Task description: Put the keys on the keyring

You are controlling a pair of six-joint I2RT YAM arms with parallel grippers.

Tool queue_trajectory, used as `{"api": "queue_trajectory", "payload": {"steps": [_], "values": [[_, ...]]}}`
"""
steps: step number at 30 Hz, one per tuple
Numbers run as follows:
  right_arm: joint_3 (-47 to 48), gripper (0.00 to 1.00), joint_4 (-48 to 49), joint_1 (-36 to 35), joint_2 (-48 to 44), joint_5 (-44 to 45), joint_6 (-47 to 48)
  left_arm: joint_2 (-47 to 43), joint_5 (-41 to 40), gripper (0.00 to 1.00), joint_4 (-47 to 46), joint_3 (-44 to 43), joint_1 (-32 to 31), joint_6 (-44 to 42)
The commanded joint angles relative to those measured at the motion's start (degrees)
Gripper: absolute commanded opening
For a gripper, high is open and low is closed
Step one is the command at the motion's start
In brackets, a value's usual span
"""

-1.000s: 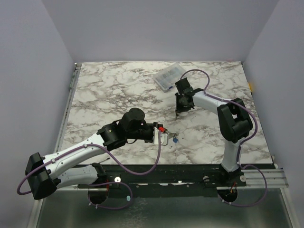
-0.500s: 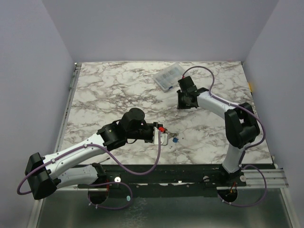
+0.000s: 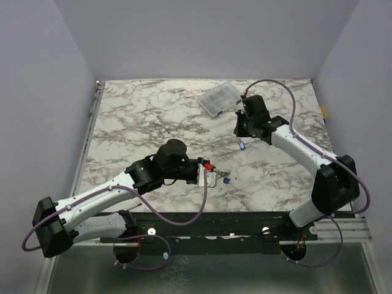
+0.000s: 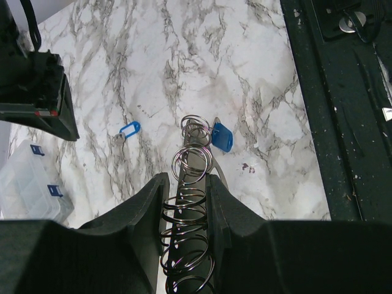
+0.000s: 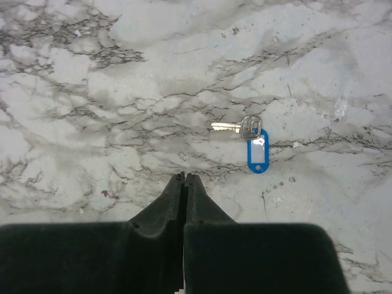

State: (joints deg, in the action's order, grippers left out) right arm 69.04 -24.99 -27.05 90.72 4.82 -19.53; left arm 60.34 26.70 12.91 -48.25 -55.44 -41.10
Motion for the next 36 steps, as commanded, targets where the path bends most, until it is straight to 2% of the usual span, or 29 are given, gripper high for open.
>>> {"api": "queue_trajectory", "payload": {"steps": [1, 3, 6, 10, 15, 21, 26, 36], "values": [[-2.5, 0.01, 2.3, -0.4, -7.3, -4.1, 0.8, -0.5, 3.3, 0.00, -2.2, 0.2, 0.4, 0.9], [-4.0, 0.01, 3.8, -0.4, -9.8, -4.5, 0.8, -0.5, 3.4, 0.00, -2.6, 0.3, 0.4, 1.1], [-4.7, 0.13, 3.1, -0.4, -10.3, -2.8, 1.1, -0.3, 3.3, 0.00, -2.7, 0.4, 0.4, 1.1], [-2.2, 0.35, -2.7, -0.4, -4.4, -1.6, 3.8, -0.2, 3.4, 0.00, -2.8, 0.3, 0.5, 1.1], [1.8, 0.49, -4.7, -0.3, 4.2, 4.3, 7.8, -0.1, 3.2, 0.00, -2.7, 0.4, 0.5, 1.2], [7.9, 0.48, -7.0, -0.4, 13.7, 8.3, 2.0, -0.1, 3.0, 0.00, -2.8, 0.5, 0.5, 1.2], [11.4, 0.43, -8.2, -0.4, 19.8, 13.3, -0.6, -0.1, 3.2, 0.00, -3.0, 0.6, 0.5, 1.2], [14.3, 0.40, -8.6, -0.4, 25.7, 17.2, -2.5, -0.5, 3.5, 0.00, -3.0, 0.7, 0.5, 1.3]]}}
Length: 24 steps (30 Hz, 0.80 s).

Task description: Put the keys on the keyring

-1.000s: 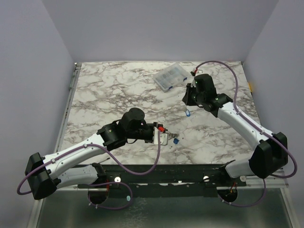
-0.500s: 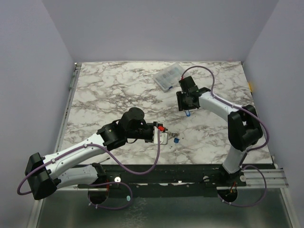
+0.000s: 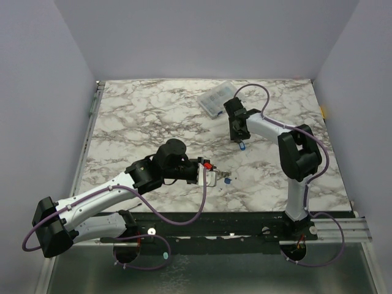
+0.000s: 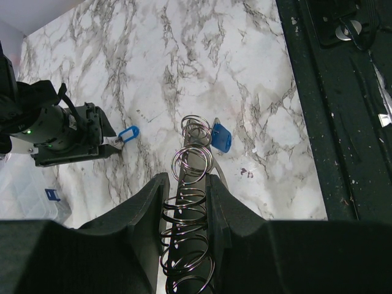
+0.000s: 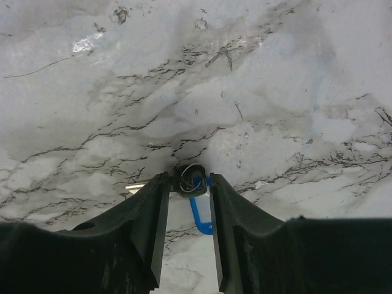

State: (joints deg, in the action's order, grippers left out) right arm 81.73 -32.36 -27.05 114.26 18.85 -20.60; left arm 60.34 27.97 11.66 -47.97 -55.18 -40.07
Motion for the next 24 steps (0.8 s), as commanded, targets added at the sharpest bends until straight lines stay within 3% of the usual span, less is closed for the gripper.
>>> {"api": "queue_trajectory", "payload": {"steps": [1, 7, 24], "values": [[1.6, 0.39, -1.0, -0.3, 2.5, 3.2, -1.4, -0.5, 2.3, 0.00, -1.7, 0.4, 0.2, 0.3], [2.0, 0.34, -0.9, -0.4, 3.9, 4.1, -0.9, -0.5, 2.5, 0.00, -1.8, 0.4, 0.2, 0.3], [0.4, 0.01, -0.5, -0.4, 1.1, 8.0, 0.6, -0.6, 2.6, 0.00, -2.0, 0.4, 0.2, 0.5]]}}
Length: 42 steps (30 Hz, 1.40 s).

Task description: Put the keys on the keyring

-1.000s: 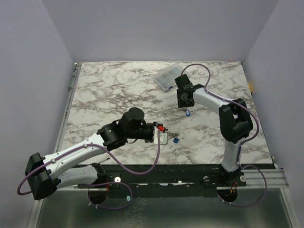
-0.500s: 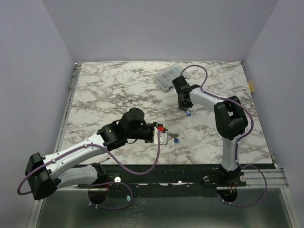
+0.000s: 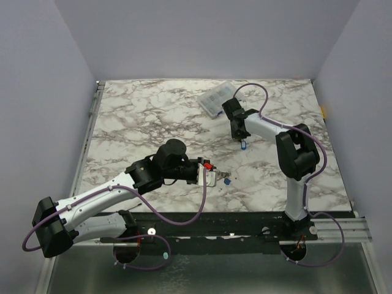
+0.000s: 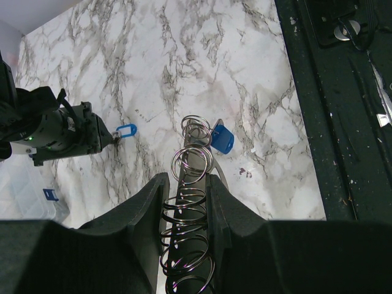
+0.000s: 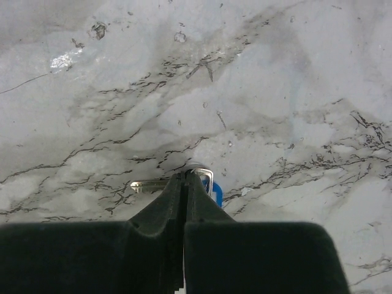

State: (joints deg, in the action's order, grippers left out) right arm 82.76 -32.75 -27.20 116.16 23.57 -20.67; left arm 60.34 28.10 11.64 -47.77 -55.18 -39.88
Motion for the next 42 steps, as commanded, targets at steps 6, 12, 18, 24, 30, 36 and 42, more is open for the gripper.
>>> {"api": "queue_trajectory", "payload": {"steps": [6, 12, 18, 24, 30, 36, 42], "values": [[-2.3, 0.01, 1.3, -0.2, -2.9, 4.7, 2.7, -0.6, 2.5, 0.00, -2.0, 0.3, 0.2, 0.3], [-5.5, 0.01, 4.1, -0.2, -7.5, 4.0, 3.9, -0.5, 2.5, 0.00, -2.0, 0.2, 0.2, 0.3], [-8.1, 0.01, 5.4, -0.2, -12.0, 1.2, 2.9, -0.6, 2.5, 0.00, -2.0, 0.2, 0.3, 0.3], [-10.9, 0.21, 6.8, -0.2, -14.5, 2.5, 0.0, -0.6, 2.7, 0.00, -2.0, 0.2, 0.3, 0.4], [-4.9, 0.63, 2.5, -0.2, -7.6, 4.1, -7.1, -0.6, 2.6, 0.00, -2.0, 0.2, 0.3, 0.3], [-6.3, 0.61, 6.0, -0.2, -6.2, 9.5, -11.7, -0.6, 2.8, 0.00, -2.0, 0.3, 0.3, 0.3], [-5.1, 0.56, 3.9, -0.1, -3.7, 12.3, -13.5, -0.8, 2.7, 0.00, -2.2, 0.4, 0.3, 0.4]]}}
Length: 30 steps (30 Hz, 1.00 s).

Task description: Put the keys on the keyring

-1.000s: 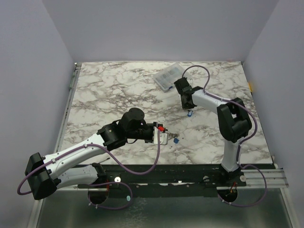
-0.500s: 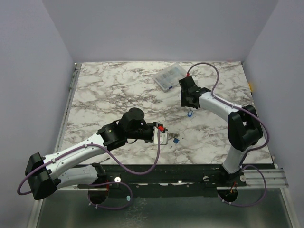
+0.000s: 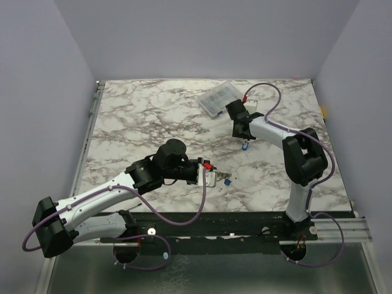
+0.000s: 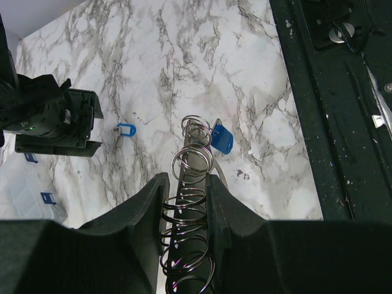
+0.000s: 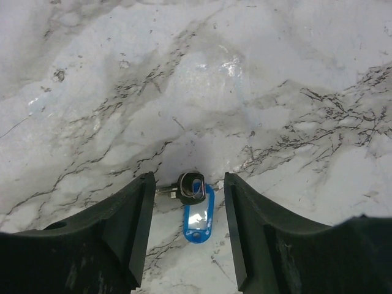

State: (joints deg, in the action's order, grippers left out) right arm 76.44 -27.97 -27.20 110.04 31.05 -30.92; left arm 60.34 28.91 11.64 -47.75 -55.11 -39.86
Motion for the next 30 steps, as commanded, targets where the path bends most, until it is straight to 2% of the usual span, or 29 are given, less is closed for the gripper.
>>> {"api": "queue_trajectory", "payload": {"steps": [1, 8, 13, 22, 25, 30], "values": [[0.9, 0.55, -1.0, -0.1, 2.7, 5.0, -3.4, -0.8, 1.7, 0.00, -2.3, 0.5, 0.3, 0.3], [-2.2, 0.52, 0.7, -0.1, 2.7, 3.7, -3.1, -0.7, 1.5, 0.00, -2.5, 0.6, 0.3, 0.6], [-3.2, 0.42, 0.4, -0.1, 2.2, 4.7, -3.1, -0.7, 1.2, 0.00, -2.6, 0.6, 0.3, 0.6], [-5.1, 0.37, 1.9, 0.8, 2.2, 5.4, -2.5, -0.8, 1.2, 0.00, -2.7, 0.7, 0.3, 0.7], [-5.5, 0.38, 2.6, 1.0, 1.3, 6.5, -1.8, -0.8, 1.2, 0.00, -2.8, 0.7, 0.3, 0.7], [-5.6, 0.46, 2.4, 1.5, -0.1, 8.3, -2.0, -0.8, 1.2, 0.00, -2.7, 0.7, 0.3, 0.7]]}}
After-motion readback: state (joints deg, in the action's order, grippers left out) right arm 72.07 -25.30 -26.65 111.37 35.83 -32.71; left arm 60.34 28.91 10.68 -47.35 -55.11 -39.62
